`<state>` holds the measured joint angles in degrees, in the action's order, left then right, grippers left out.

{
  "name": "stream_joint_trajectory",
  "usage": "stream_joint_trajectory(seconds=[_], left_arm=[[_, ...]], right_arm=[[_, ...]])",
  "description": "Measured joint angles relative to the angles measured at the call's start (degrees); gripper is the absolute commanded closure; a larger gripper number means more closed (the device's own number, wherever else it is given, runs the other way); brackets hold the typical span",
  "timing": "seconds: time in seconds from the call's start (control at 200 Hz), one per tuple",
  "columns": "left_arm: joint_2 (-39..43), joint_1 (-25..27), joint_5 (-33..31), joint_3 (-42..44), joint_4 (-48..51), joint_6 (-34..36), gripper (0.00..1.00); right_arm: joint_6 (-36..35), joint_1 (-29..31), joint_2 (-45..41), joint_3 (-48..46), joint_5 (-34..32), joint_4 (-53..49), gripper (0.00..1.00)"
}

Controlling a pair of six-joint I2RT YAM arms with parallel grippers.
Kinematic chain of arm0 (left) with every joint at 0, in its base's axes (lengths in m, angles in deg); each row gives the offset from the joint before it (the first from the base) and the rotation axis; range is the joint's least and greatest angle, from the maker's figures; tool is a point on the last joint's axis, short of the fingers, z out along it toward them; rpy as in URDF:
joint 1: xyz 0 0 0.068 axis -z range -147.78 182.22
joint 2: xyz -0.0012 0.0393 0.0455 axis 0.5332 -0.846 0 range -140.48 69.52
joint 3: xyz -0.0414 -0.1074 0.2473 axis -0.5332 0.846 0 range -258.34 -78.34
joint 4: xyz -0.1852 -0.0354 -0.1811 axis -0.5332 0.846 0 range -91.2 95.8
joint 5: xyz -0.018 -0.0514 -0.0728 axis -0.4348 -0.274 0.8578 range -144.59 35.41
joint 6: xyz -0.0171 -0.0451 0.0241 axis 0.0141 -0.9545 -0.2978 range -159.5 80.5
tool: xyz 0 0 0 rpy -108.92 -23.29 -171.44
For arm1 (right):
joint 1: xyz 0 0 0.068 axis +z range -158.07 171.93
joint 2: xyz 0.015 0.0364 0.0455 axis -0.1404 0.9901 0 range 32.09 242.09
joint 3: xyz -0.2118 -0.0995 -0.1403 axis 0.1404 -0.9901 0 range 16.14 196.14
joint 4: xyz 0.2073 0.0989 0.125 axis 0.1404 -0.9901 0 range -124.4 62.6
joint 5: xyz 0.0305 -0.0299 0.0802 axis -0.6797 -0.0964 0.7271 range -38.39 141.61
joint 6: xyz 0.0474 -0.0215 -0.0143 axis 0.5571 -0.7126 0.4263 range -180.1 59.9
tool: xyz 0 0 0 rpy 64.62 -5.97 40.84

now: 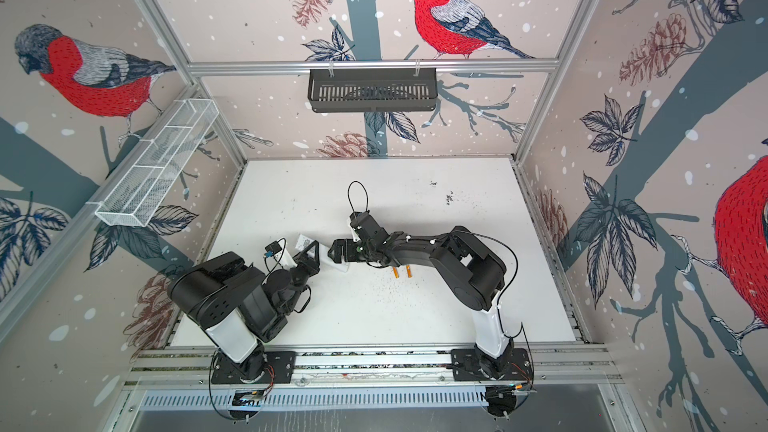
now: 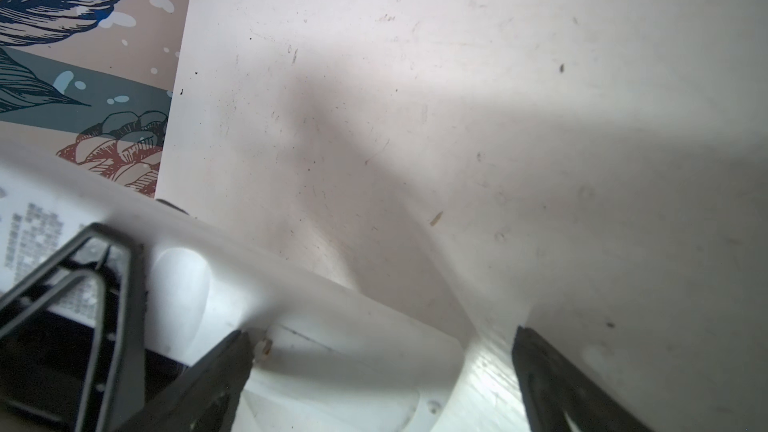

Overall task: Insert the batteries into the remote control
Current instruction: 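Hold the remote with the left gripper and slide off the cover with the right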

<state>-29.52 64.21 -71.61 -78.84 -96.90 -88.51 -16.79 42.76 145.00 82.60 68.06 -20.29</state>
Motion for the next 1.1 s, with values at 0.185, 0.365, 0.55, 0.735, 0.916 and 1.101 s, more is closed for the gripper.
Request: stream_joint_trajectory(seconds=[0.185,0.365,0.55,0.735,0.916,1.101], left_arm=[[1.3,1.0,-1.4,-0.2,0.0,4.0,1.0],[2.4,2.2,-0.2,-1.0,0.0,10.3,1.0],[3.5,2.9,0.9,-1.7,0.0,14.8,1.0],[3.0,2.9,2.0,-2.5,0.0,16.4,1.0],[1.3,2.9,1.9,-2.5,0.0,15.3,1.0],[1.2,2.9,1.8,-2.4,0.0,14.2,1.0]], right_arm=[[-1.7,-0.1,-0.2,2.0,-2.2,-4.0,0.0],[-3.0,-1.5,-2.2,0.9,-5.2,-5.9,0.0],[-4.2,-2.2,-3.4,-0.6,-6.8,-8.8,0.0],[-4.3,-2.6,-5.5,-2.9,-5.9,-7.7,0.0],[-4.3,-3.0,-7.3,-3.5,-3.1,-4.2,0.0],[-4.1,-2.6,-6.6,-2.8,-1.0,-2.4,0.01]])
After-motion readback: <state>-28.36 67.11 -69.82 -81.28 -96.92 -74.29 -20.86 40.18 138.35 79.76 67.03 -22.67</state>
